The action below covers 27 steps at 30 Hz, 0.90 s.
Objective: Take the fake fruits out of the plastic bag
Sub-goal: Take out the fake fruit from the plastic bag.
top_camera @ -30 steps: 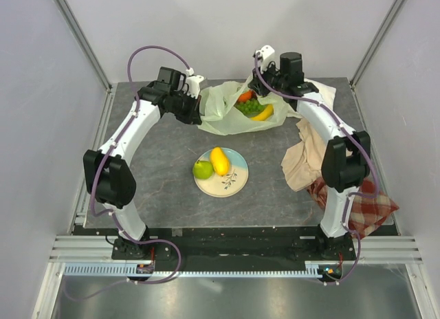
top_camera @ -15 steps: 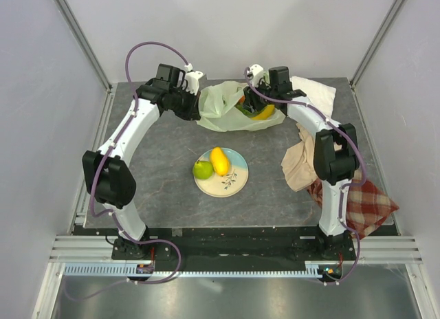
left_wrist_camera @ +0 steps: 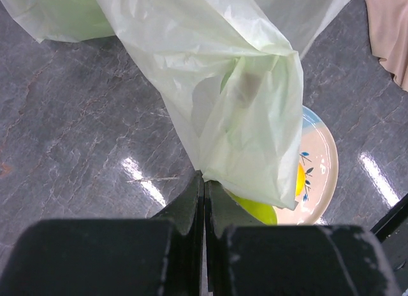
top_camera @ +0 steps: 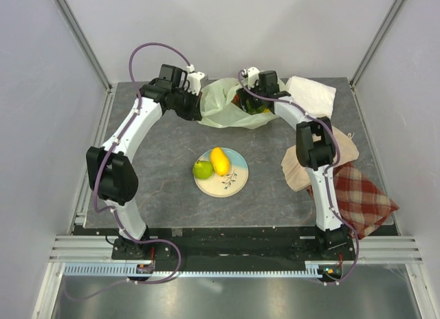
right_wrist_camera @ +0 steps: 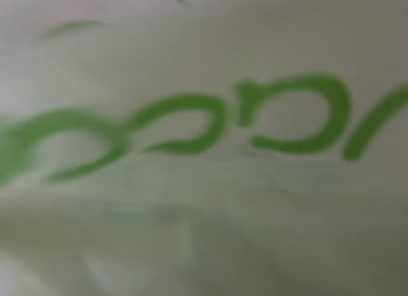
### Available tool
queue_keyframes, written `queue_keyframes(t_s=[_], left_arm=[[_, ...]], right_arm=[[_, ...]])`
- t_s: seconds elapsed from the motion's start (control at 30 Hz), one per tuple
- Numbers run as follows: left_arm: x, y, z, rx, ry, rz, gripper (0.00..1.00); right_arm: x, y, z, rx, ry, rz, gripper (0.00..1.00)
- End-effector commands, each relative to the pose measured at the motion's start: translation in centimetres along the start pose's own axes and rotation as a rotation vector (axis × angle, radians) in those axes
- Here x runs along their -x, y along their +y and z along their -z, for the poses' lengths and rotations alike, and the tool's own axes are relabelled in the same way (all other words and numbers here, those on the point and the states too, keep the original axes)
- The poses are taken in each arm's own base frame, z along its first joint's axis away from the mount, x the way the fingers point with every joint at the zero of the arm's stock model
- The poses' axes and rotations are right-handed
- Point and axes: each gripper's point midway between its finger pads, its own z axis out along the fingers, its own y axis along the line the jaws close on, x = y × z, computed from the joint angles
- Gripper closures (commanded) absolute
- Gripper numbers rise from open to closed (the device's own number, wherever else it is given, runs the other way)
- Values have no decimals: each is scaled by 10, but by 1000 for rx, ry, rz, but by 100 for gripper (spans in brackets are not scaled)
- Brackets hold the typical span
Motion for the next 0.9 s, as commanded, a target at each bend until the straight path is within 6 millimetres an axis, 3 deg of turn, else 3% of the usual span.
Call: queue_keyframes(t_s=[0.0, 0.03, 0.13, 0.17, 0.3, 0.43, 0.47, 0.53, 0.57, 0.63, 0.67, 0.73, 0.77, 0.83, 0.87], left_arm=[[17, -6, 2, -17, -47, -10, 98], [16, -6, 3, -15, -46, -10, 99], [14, -5, 3, -12, -41, -9, 98], [14, -5, 4, -8, -42, -11, 98], [13, -3, 3, 2, -39, -12, 98], [13, 0, 0, 13, -34, -15, 98], [14, 0, -1, 13, -33, -16, 98], [15, 1, -2, 15, -34, -18, 98], [17, 2, -2, 19, -36, -19, 98], [19, 3, -3, 27, -39, -17, 99], [19, 4, -3, 33, -40, -16, 98], [21, 5, -2, 37, -45, -20, 98], [22, 6, -2, 41, -49, -19, 98], [23, 6, -3, 42, -52, -22, 99], [24, 7, -3, 45, -53, -21, 98]], right_arm=[[-8, -25, -27, -132, -6, -66, 11], [-5, -27, -29, -149, -11, -62, 11], [-22, -29, -41, -153, 28, -28, 15], [-35, -27, -45, -146, 64, -27, 18], [-33, -23, -43, -118, 69, -11, 49], [-26, -17, -31, -78, 69, -12, 70], [-10, -17, -21, -76, 38, -23, 76], [4, -14, -9, -40, 11, -52, 81], [25, -12, 5, -26, -28, -74, 86], [40, -11, 21, 4, -60, -111, 88], [62, -1, 36, 57, -102, -120, 90], [71, 7, 51, 100, -120, -130, 90], [88, 14, 68, 138, -154, -121, 91], [90, 22, 79, 173, -160, -124, 91], [102, 30, 91, 216, -191, -113, 91]])
